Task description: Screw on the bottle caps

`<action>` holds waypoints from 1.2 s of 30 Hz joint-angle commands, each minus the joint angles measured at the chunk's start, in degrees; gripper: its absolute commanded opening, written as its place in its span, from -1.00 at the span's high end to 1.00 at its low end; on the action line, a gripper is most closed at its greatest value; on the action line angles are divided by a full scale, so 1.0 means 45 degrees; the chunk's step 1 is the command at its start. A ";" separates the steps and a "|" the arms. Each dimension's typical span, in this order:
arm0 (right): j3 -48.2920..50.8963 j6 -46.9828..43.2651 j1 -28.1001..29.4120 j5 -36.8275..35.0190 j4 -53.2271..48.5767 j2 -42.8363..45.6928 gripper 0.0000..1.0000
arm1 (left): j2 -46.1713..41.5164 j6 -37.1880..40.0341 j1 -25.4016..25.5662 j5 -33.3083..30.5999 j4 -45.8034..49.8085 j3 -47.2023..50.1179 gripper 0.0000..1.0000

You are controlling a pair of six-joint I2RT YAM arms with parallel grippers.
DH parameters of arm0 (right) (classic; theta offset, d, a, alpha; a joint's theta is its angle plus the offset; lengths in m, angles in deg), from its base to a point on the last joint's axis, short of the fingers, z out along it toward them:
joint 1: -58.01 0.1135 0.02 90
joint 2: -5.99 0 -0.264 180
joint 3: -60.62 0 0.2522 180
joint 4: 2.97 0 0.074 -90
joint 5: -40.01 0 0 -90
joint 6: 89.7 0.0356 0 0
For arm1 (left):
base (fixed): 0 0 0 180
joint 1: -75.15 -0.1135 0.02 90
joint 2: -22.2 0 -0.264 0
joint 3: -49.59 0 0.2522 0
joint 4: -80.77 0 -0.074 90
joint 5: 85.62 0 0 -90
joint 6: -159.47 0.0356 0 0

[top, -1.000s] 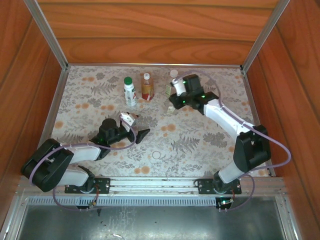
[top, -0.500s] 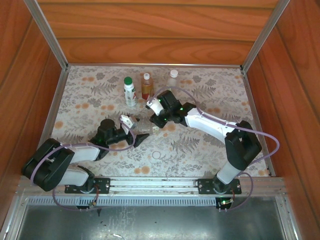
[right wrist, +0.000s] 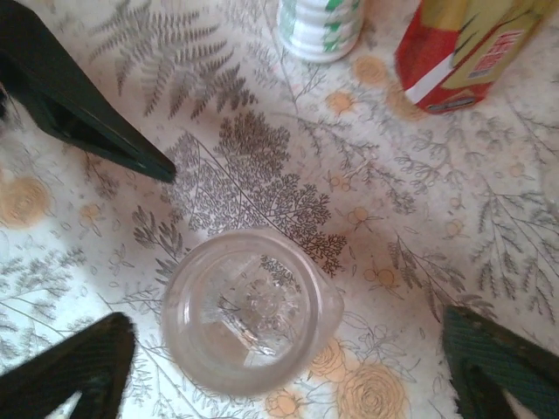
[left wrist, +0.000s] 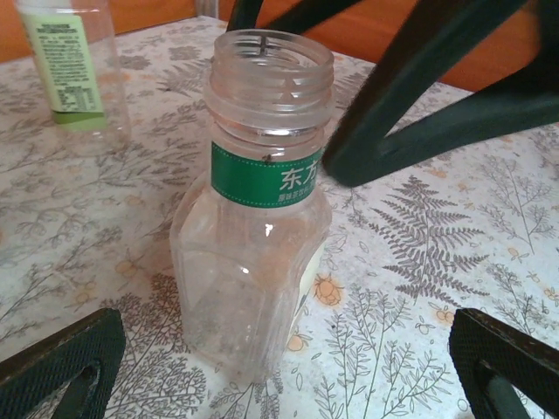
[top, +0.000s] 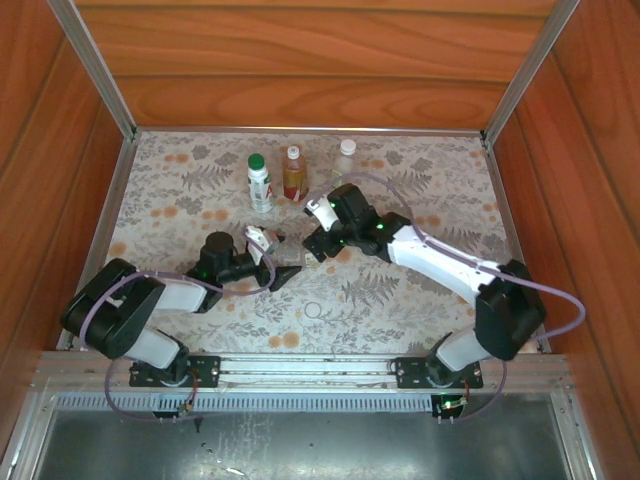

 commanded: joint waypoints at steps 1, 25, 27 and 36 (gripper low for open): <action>0.0858 0.1201 0.0103 -0.0598 0.0358 0.1307 -0.99 | 0.0718 0.0292 -0.0107 0.0967 -0.0819 -0.0532 -1.00; 0.5947 0.4449 0.0064 -0.0776 0.1913 0.6050 -0.99 | 0.6672 -0.0825 -0.0639 0.4485 -0.5725 -0.3528 -0.75; 0.5870 0.4357 0.0066 -0.0880 0.1802 0.6012 -0.99 | 0.6811 -0.0742 -0.0569 0.4485 -0.5713 -0.3617 -0.70; 0.5554 0.4257 0.0061 -0.0777 0.1391 0.5464 -0.91 | 0.7264 -0.0668 -0.0426 0.4386 -0.5713 -0.3885 -0.49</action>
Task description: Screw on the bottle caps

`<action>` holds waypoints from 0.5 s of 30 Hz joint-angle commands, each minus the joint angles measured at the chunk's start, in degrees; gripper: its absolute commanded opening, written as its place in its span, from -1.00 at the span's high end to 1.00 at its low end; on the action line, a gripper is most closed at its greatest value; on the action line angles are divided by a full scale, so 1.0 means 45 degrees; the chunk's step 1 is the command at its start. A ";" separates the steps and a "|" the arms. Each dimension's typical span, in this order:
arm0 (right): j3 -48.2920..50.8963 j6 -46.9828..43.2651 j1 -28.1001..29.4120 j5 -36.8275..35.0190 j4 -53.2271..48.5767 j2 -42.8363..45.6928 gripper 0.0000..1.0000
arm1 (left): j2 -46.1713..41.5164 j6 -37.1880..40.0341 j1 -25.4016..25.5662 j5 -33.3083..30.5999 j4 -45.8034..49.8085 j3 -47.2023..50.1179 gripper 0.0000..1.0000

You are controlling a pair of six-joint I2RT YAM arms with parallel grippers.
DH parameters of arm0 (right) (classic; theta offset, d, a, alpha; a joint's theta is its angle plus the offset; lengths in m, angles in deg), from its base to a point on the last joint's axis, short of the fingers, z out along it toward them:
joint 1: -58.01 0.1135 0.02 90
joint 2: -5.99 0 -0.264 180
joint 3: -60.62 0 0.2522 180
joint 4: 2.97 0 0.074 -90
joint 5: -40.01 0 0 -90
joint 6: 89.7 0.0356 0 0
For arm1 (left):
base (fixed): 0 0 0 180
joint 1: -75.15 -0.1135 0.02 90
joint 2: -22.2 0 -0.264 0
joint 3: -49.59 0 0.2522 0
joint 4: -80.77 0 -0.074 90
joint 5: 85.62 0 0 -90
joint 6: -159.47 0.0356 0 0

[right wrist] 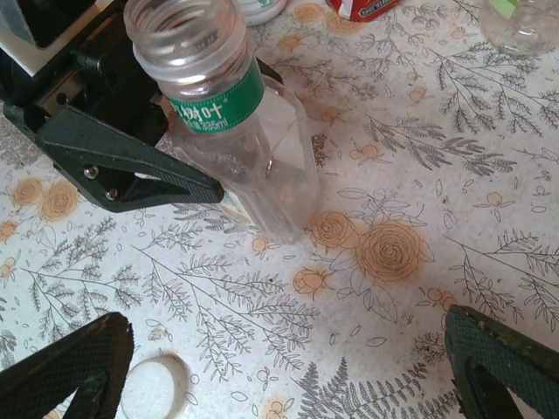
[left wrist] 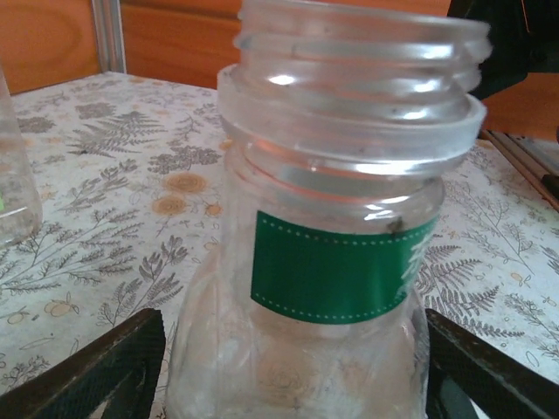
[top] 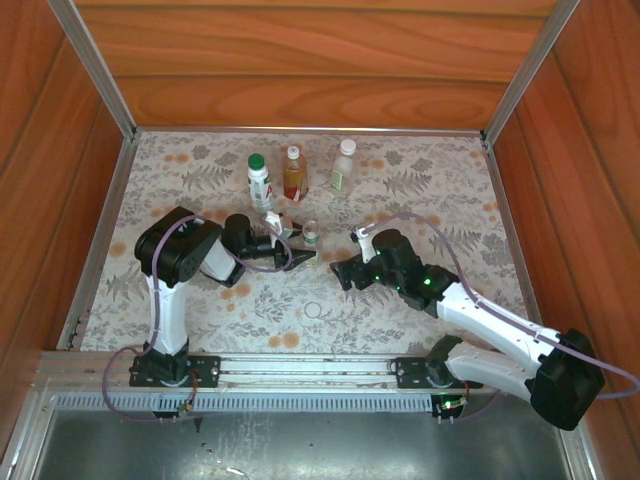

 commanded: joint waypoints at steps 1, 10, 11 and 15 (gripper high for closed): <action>-0.0331 0.0017 0.0082 -0.0036 -0.0419 -0.0294 -0.90 | 0.0194 0.0010 0.0084 0.0374 -0.0331 -0.0170 -0.47; -0.0101 -0.0336 0.0636 0.0253 -0.0436 -0.1132 -0.76 | 0.0001 0.0265 0.0093 0.0287 -0.0343 0.0015 -0.20; -0.0069 -0.0410 0.0826 0.0205 -0.0375 -0.1202 -0.79 | -0.0036 0.0375 0.0109 0.0219 -0.0342 0.0062 -0.20; 0.0567 -0.1391 0.1939 0.0232 0.0715 -0.1575 -0.99 | -0.0118 0.1452 0.0122 -0.0043 -0.0312 0.0390 -0.17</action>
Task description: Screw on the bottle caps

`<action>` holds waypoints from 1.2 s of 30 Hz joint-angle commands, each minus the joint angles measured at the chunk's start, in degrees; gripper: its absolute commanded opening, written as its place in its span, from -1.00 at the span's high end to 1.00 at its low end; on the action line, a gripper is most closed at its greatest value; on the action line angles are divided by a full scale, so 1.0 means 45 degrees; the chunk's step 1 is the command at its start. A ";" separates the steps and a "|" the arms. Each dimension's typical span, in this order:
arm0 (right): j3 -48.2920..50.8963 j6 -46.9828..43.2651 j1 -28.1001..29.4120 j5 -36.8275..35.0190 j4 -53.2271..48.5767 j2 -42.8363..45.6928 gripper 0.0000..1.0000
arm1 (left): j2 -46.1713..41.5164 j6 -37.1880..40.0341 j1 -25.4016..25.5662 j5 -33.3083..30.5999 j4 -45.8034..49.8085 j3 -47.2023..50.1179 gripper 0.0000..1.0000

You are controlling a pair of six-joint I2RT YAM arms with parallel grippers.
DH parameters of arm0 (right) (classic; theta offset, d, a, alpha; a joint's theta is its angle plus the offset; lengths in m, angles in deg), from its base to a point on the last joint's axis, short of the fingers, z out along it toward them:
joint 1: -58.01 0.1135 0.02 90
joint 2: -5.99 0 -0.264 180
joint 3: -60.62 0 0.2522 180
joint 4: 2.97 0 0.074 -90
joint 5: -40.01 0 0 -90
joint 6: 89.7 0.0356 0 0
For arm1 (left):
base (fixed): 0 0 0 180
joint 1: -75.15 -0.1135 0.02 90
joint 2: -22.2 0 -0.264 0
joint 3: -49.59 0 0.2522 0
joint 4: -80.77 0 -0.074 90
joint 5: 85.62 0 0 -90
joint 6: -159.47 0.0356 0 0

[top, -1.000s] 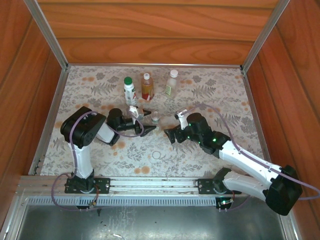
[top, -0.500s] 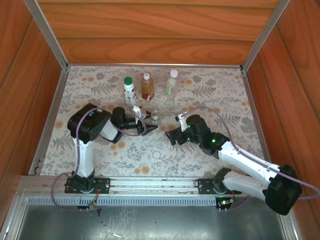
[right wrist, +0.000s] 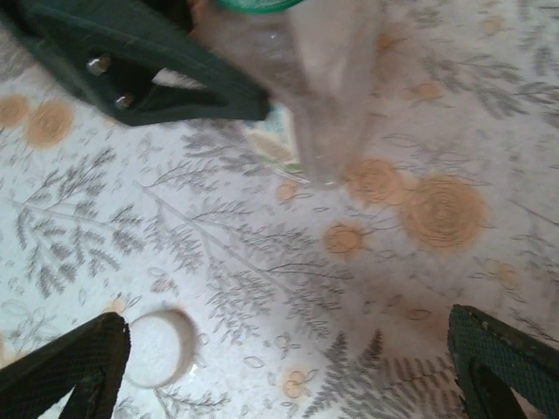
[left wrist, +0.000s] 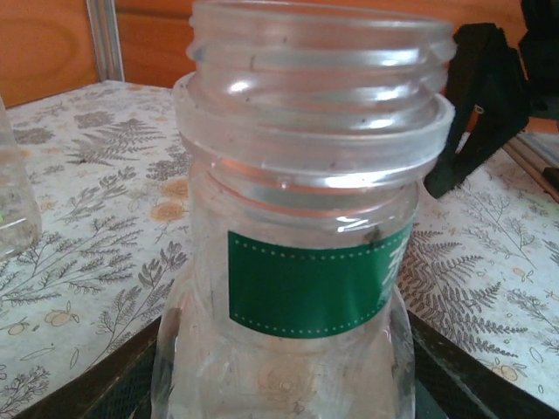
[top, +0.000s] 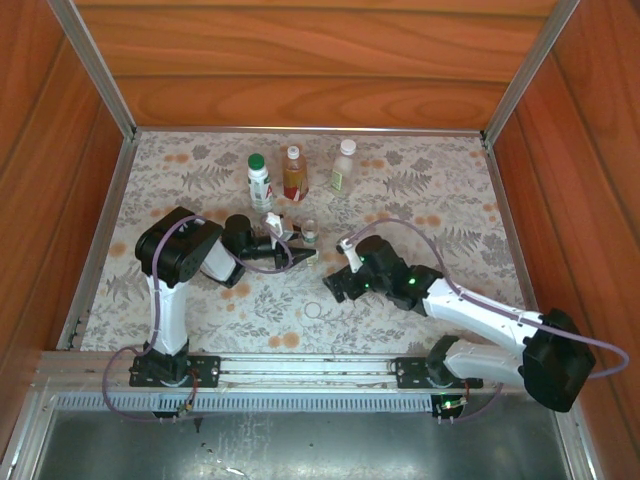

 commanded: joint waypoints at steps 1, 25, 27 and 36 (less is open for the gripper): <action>0.0665 -0.1076 0.0963 -0.0007 0.1016 -0.0394 -0.99 | -0.0112 0.0995 0.0066 -0.0068 -0.0141 0.0315 -0.17; -0.0738 -0.1356 0.2968 0.0194 0.1773 -0.4902 -0.25 | 0.0175 0.0816 0.0114 -0.0045 -0.0151 0.0070 -0.16; -0.0792 -0.1363 0.3007 0.0176 0.1759 -0.5026 -0.19 | 0.0135 0.0801 0.0120 -0.0061 -0.0152 0.0082 -0.17; -0.0816 -0.1587 0.3070 -0.0090 0.1362 -0.5154 -0.01 | 0.0300 0.0628 0.0106 -0.0087 -0.0149 0.0004 -0.17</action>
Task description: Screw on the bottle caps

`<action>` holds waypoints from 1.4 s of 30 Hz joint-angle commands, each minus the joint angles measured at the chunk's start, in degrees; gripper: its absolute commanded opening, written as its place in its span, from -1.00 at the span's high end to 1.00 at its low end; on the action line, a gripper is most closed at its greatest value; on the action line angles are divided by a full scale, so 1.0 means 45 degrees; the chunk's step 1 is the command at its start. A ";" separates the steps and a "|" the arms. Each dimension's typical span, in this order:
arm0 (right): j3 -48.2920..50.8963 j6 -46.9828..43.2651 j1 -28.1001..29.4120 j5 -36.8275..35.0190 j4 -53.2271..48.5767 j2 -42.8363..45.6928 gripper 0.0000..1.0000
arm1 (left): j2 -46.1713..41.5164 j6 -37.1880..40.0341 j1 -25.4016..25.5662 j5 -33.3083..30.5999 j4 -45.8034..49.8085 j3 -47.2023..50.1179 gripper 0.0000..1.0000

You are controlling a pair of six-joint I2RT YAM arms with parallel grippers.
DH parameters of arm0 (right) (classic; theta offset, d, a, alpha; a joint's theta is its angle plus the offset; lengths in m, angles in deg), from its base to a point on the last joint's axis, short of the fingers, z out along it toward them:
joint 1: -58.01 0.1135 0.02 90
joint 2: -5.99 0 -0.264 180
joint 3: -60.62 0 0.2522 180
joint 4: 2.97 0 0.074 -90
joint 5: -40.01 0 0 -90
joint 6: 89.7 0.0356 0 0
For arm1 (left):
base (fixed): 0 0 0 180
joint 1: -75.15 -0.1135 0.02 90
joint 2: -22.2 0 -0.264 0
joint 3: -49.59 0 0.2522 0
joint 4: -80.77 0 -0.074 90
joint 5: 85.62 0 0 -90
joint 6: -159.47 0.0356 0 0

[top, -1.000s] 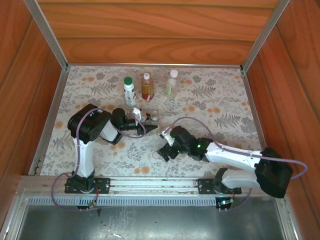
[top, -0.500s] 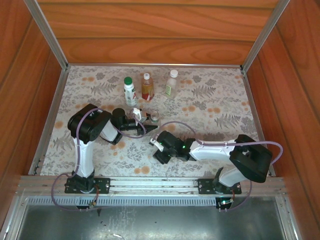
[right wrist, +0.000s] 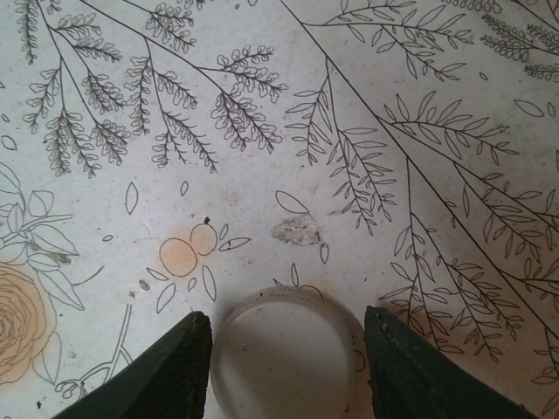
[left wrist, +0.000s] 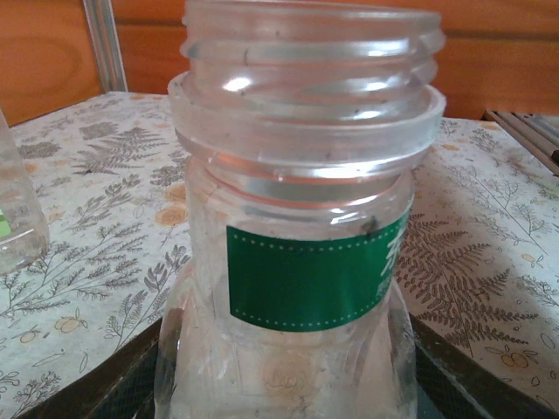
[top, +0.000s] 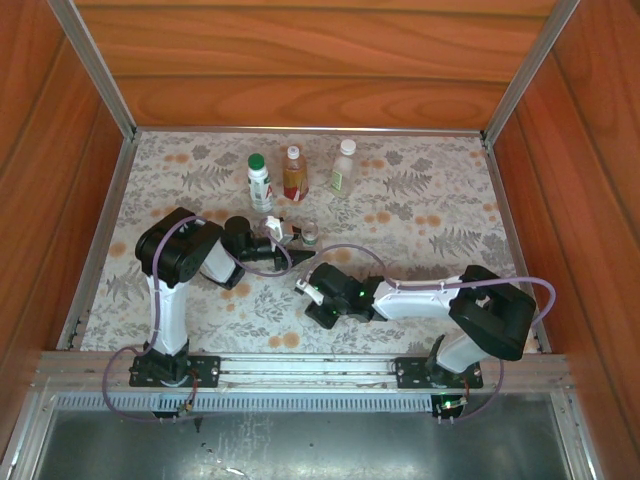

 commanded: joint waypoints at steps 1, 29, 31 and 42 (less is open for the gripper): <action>-0.0206 -0.0092 0.0162 -0.0062 -0.0268 -0.0120 0.03 | 0.0287 0.0012 0.0115 0.0010 0.0041 -0.0135 -0.17; -0.3177 0.1776 -0.1324 -0.0899 -0.5149 0.2054 0.11 | 0.0379 0.0403 0.0116 0.0028 0.0057 -0.0018 -0.17; -0.4054 0.1785 -0.1466 -0.1016 -0.5970 0.2001 0.13 | 0.0404 0.0549 0.0116 0.0040 0.0049 -0.0017 -0.17; -0.8683 0.0792 -0.3038 -0.0492 -0.8908 0.0265 0.13 | 0.0522 0.0566 0.0205 0.0297 0.0051 -0.0082 -0.17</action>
